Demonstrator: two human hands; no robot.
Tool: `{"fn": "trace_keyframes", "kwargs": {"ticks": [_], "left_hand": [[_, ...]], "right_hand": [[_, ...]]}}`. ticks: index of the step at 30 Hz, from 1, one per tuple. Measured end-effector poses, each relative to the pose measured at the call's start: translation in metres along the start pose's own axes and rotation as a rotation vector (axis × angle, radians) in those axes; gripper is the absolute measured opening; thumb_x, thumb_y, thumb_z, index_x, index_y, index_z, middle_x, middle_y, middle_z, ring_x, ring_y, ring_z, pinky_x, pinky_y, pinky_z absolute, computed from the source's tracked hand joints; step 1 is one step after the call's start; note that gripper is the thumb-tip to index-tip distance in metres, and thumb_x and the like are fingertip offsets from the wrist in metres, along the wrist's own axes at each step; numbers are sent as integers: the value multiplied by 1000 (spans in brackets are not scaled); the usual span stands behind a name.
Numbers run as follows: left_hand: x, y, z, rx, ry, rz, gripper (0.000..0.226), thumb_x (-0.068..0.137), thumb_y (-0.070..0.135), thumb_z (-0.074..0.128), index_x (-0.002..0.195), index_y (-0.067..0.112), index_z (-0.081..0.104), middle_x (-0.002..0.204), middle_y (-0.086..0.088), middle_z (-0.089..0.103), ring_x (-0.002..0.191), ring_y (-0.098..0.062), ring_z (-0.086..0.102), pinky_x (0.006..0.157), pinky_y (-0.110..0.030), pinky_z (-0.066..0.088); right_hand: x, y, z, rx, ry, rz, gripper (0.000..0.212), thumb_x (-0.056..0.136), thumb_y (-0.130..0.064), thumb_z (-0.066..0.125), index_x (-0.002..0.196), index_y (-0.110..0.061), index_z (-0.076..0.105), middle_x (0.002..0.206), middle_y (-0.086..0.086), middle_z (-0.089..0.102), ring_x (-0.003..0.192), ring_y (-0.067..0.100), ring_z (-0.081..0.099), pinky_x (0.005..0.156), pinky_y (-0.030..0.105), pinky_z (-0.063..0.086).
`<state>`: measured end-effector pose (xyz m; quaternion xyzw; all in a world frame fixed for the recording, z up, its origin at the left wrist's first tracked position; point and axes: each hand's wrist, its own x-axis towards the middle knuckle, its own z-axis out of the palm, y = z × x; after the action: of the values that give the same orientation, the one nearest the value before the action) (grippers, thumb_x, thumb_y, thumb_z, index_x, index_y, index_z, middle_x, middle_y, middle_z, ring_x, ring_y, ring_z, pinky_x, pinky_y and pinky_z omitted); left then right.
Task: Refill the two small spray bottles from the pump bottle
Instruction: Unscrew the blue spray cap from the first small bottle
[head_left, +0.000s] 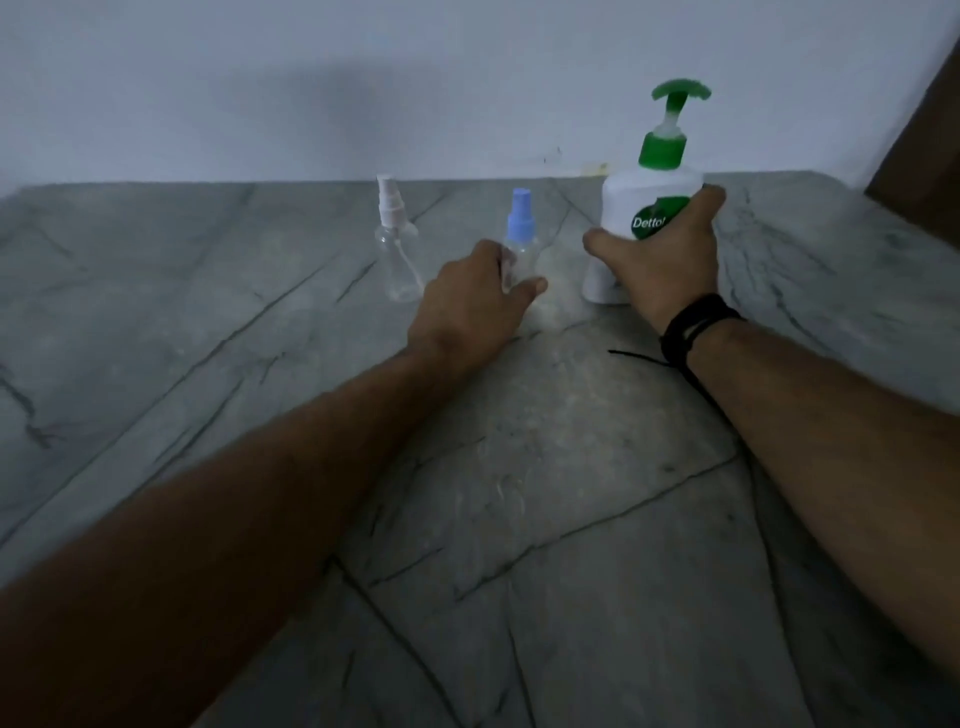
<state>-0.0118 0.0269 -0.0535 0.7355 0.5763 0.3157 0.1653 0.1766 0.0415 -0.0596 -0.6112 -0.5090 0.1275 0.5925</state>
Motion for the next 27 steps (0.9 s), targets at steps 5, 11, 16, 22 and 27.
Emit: {"fn": "trace_keyframes", "kwargs": {"ticks": [5, 11, 16, 22, 27], "left_hand": [[-42, 2, -8, 31, 38, 65, 36, 83, 57, 63, 96, 25, 53, 101, 3, 66, 92, -17, 62, 75, -31, 48], [-113, 12, -28, 45, -33, 25, 48, 81, 59, 64, 111, 23, 56, 107, -1, 67, 97, -21, 63, 84, -37, 51], [-135, 9, -35, 49, -32, 47, 51, 79, 62, 64, 112, 24, 56, 110, 1, 67, 98, -20, 64, 86, -38, 51], [-144, 13, -38, -4, 39, 68, 65, 73, 76, 57, 115, 26, 53, 107, 9, 58, 95, -12, 57, 79, -31, 48], [-131, -6, -49, -78, 243, 67, 49, 86, 64, 52, 112, 23, 54, 111, 8, 55, 96, -9, 53, 78, -25, 38]], "right_hand": [[-37, -8, -37, -10, -53, -17, 78, 70, -33, 84, 124, -10, 33, 102, -6, 51, 94, 16, 55, 79, 30, 48], [-106, -28, -92, 3, -79, 41, 73, 71, -31, 86, 115, -20, 30, 109, -2, 54, 96, 18, 56, 78, 28, 43], [-128, -33, -111, 38, -98, 34, 70, 72, -26, 87, 116, -17, 33, 108, -1, 54, 97, 20, 57, 77, 30, 44], [-127, -31, -111, 94, -92, -2, 77, 68, -24, 90, 118, -22, 31, 105, -9, 53, 100, 17, 58, 84, 34, 49], [-125, -30, -110, 179, -83, -47, 88, 64, -27, 93, 124, -32, 29, 111, -20, 51, 99, 2, 56, 90, 32, 49]]}}
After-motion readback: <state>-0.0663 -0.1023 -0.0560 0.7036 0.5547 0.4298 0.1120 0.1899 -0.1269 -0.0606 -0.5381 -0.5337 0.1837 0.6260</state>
